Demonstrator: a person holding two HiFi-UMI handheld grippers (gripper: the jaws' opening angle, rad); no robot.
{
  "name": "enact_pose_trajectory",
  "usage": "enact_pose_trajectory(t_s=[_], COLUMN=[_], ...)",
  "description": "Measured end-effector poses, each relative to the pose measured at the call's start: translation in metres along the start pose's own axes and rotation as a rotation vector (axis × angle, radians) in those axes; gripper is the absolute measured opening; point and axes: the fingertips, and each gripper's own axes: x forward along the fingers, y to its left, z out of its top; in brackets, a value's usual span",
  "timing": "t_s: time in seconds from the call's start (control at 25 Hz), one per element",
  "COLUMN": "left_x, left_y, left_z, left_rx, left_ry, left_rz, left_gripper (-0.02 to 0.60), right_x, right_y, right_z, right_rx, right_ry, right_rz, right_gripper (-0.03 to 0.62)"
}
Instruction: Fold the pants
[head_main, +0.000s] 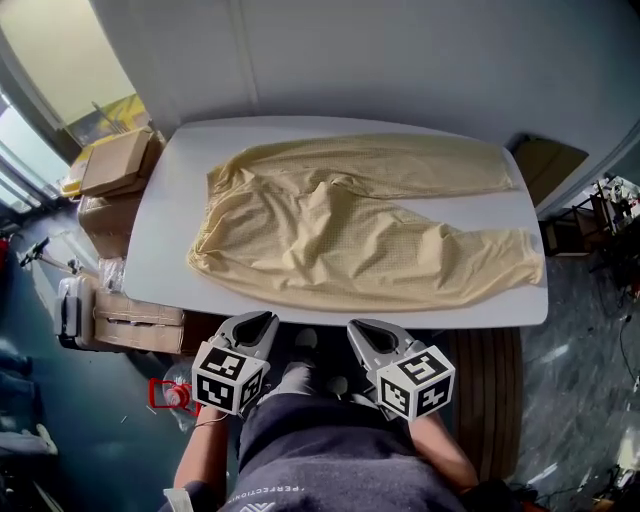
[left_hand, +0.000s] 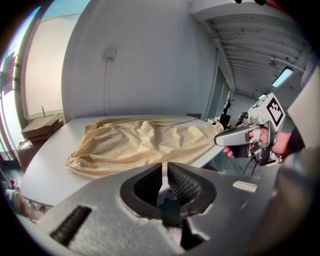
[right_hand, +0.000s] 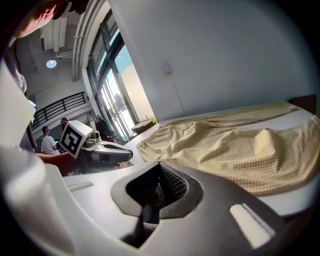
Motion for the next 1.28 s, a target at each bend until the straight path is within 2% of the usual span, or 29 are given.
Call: enact_pose_trajectory(t_s=[0.2, 0.44, 0.64, 0.84, 1.08, 1.28], left_x=[0.010, 0.013, 0.014, 0.011, 0.013, 0.018], left_y=[0.027, 0.072, 0.108, 0.143, 0.165, 0.174], left_z=[0.004, 0.002, -0.003, -0.010, -0.024, -0.030], left_rx=[-0.016, -0.076, -0.057, -0.078, -0.059, -0.022], left_ry=[0.010, 0.029, 0.073, 0.122, 0.203, 0.271], left_rz=[0.005, 0.033, 0.083, 0.109, 0.106, 0.061], left_gripper=[0.050, 0.057, 0.081, 0.112, 0.156, 0.205], right_x=[0.030, 0.080, 0.119, 0.151, 0.182, 0.200], right_y=[-0.001, 0.014, 0.023, 0.031, 0.035, 0.035], right_z=[0.013, 0.035, 0.047, 0.053, 0.056, 0.060], right_rx=[0.000, -0.047, -0.077, -0.103, -0.105, -0.088], right_ry=[0.025, 0.069, 0.119, 0.172, 0.225, 0.255], right_rz=[0.022, 0.098, 0.161, 0.217, 0.271, 0.288], right_gripper=[-0.002, -0.003, -0.002, -0.002, -0.002, -0.003])
